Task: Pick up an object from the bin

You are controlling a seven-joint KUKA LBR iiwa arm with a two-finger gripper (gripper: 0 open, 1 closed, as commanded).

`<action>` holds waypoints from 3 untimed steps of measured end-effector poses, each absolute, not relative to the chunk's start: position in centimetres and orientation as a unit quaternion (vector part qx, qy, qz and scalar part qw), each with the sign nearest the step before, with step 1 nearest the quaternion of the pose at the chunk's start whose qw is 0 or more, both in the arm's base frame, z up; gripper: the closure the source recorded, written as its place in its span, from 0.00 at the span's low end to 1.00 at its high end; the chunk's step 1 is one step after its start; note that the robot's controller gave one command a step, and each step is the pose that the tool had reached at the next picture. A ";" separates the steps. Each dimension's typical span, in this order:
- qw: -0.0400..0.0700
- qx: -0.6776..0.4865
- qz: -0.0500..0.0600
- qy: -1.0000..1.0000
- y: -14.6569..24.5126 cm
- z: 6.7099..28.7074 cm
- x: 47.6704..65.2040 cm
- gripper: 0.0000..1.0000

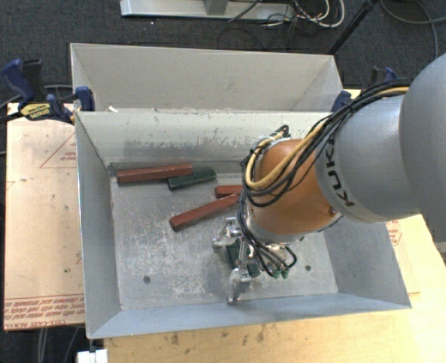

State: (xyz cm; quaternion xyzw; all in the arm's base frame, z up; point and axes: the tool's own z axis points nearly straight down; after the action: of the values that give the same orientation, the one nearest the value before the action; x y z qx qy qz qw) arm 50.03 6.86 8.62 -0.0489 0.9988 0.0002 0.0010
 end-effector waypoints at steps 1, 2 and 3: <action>0.007 -0.107 0.002 0.994 2.3 7.7 53.9 1.00; 0.007 -0.107 0.002 0.994 2.3 7.7 53.9 1.00; 0.006 -0.137 -0.001 0.991 -0.5 25.7 53.9 1.00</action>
Offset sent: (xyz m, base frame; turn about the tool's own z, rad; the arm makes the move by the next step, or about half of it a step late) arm 0.0000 0.0000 0.0000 0.0000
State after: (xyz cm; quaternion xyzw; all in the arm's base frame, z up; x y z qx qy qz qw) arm 53.95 -0.49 25.75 -0.1369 0.9906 -0.0007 0.0059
